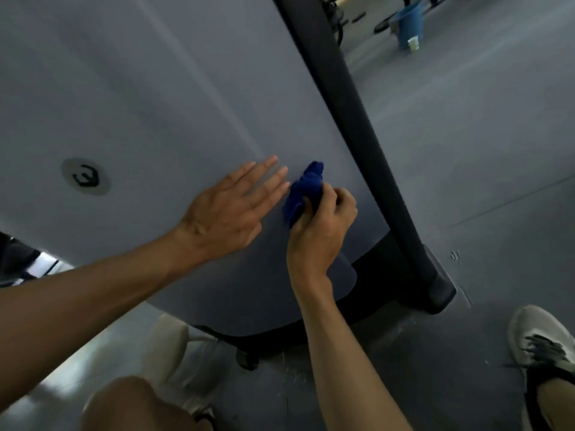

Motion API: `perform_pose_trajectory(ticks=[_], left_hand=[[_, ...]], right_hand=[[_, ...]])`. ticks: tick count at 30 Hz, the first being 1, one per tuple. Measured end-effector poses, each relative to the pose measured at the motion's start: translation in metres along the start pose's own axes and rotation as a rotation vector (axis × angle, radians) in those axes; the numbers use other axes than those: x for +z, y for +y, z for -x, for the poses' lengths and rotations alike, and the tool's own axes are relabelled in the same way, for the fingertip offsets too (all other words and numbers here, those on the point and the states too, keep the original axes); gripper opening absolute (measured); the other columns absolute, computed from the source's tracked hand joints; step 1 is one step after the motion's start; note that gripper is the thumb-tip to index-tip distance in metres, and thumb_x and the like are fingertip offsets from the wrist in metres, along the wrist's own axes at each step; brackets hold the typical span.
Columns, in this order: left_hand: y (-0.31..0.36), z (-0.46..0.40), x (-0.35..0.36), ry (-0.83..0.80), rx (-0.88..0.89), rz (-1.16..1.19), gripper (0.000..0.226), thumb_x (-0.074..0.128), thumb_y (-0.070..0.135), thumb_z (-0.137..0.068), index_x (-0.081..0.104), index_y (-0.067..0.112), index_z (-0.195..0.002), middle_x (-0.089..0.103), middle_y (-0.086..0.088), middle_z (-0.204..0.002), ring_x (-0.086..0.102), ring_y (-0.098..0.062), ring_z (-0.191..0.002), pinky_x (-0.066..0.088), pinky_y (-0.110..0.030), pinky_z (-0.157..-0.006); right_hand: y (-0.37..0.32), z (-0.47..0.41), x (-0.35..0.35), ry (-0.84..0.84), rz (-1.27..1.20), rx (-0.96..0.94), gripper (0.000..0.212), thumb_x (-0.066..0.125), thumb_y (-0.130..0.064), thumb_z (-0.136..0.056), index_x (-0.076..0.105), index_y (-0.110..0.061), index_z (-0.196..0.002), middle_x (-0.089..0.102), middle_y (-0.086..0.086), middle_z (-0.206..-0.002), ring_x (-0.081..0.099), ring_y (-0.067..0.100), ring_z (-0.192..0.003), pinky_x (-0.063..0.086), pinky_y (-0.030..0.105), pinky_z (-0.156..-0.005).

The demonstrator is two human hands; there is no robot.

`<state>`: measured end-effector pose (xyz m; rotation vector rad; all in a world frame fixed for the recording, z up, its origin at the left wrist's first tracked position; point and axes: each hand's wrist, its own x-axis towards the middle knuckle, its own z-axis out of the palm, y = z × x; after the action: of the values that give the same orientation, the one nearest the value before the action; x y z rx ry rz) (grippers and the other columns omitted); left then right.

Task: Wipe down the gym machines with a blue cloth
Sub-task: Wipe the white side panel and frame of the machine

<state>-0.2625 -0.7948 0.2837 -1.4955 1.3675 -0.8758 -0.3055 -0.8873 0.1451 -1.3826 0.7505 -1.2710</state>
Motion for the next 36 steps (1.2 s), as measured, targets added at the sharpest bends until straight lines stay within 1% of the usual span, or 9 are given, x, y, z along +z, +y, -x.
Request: perform_pose_trajectory(ticks=[6, 12, 14, 16, 20, 24, 27, 29, 36], left_hand=[[0.014, -0.078, 0.008, 0.063, 0.156, -0.110, 0.065, 0.038, 0.028, -0.100, 0.033, 0.003, -0.160, 0.025, -0.021, -0.169, 0.021, -0.042, -0.157, 0.021, -0.053, -0.128], [0.036, -0.127, 0.020, 0.127, 0.176, -0.091, 0.058, 0.043, 0.029, -0.103, 0.043, 0.007, -0.156, 0.040, -0.017, -0.163, 0.031, -0.041, -0.153, 0.029, -0.054, -0.124], [0.039, -0.131, 0.022, 0.120, 0.172, -0.089, 0.058, 0.041, 0.030, -0.103, 0.042, 0.007, -0.157, 0.040, -0.018, -0.163, 0.031, -0.042, -0.153, 0.028, -0.055, -0.124], [0.042, -0.133, 0.022, 0.108, 0.170, -0.088, 0.060, 0.038, 0.031, -0.104, 0.039, 0.006, -0.158, 0.038, -0.018, -0.163, 0.028, -0.043, -0.154, 0.024, -0.055, -0.125], [0.048, -0.136, 0.021, 0.086, 0.180, -0.157, 0.065, 0.030, 0.037, -0.105, 0.032, 0.002, -0.160, 0.036, -0.018, -0.164, 0.025, -0.041, -0.155, 0.017, -0.052, -0.127], [0.049, -0.140, 0.023, 0.119, 0.181, -0.124, 0.062, 0.037, 0.032, -0.101, 0.042, -0.001, -0.154, 0.044, -0.022, -0.159, 0.034, -0.043, -0.151, 0.024, -0.053, -0.126], [0.049, -0.145, 0.023, 0.159, 0.204, -0.113, 0.060, 0.037, 0.031, -0.099, 0.050, -0.002, -0.148, 0.052, -0.022, -0.150, 0.043, -0.043, -0.145, 0.031, -0.052, -0.123], [0.052, -0.149, 0.026, 0.187, 0.221, -0.129, 0.059, 0.034, 0.030, -0.099, 0.054, -0.001, -0.144, 0.057, -0.021, -0.144, 0.048, -0.042, -0.141, 0.034, -0.050, -0.120], [0.079, -0.136, 0.041, 0.238, 0.092, -0.079, 0.055, 0.024, 0.018, -0.105, 0.046, 0.000, -0.151, 0.047, -0.020, -0.156, 0.037, -0.038, -0.150, 0.025, -0.046, -0.126]], right_hand=[[0.047, -0.027, 0.003, 0.154, 0.009, 0.130, 0.033, 0.061, -0.009, -0.100, 0.061, -0.001, -0.132, 0.056, 0.016, -0.128, 0.050, 0.027, -0.116, 0.039, 0.024, -0.089], [0.144, -0.009, -0.029, 0.108, 0.116, 0.801, 0.027, 0.053, -0.007, -0.102, 0.060, 0.003, -0.125, 0.050, 0.022, -0.130, 0.048, 0.040, -0.118, 0.036, 0.036, -0.091], [0.129, -0.021, -0.026, 0.104, 0.138, 0.717, 0.030, 0.053, -0.008, -0.101, 0.059, 0.002, -0.129, 0.050, 0.022, -0.130, 0.048, 0.039, -0.117, 0.037, 0.037, -0.093], [0.091, -0.040, -0.014, 0.126, 0.140, 0.458, 0.039, 0.056, -0.009, -0.100, 0.057, -0.001, -0.137, 0.053, 0.020, -0.130, 0.050, 0.036, -0.116, 0.042, 0.036, -0.093], [0.056, -0.047, -0.002, 0.122, 0.138, 0.216, 0.046, 0.053, -0.014, -0.104, 0.048, -0.004, -0.149, 0.052, 0.012, -0.139, 0.048, 0.023, -0.124, 0.038, 0.020, -0.090], [0.121, -0.005, -0.006, 0.169, 0.159, 0.508, 0.042, 0.056, -0.005, -0.099, 0.055, 0.000, -0.141, 0.055, 0.020, -0.131, 0.051, 0.037, -0.115, 0.044, 0.043, -0.098], [0.146, 0.016, -0.019, 0.071, 0.166, 0.772, 0.047, 0.049, -0.002, -0.100, 0.047, -0.001, -0.147, 0.048, 0.020, -0.140, 0.047, 0.037, -0.122, 0.039, 0.040, -0.101], [0.135, 0.014, -0.020, 0.035, 0.183, 0.768, 0.053, 0.045, 0.000, -0.101, 0.037, -0.002, -0.154, 0.043, 0.019, -0.146, 0.044, 0.034, -0.126, 0.038, 0.038, -0.104], [0.076, 0.014, -0.004, -0.032, 0.186, 0.151, 0.066, 0.056, 0.006, -0.096, 0.031, 0.001, -0.157, 0.047, 0.017, -0.144, 0.046, 0.028, -0.127, 0.044, 0.029, -0.099]])
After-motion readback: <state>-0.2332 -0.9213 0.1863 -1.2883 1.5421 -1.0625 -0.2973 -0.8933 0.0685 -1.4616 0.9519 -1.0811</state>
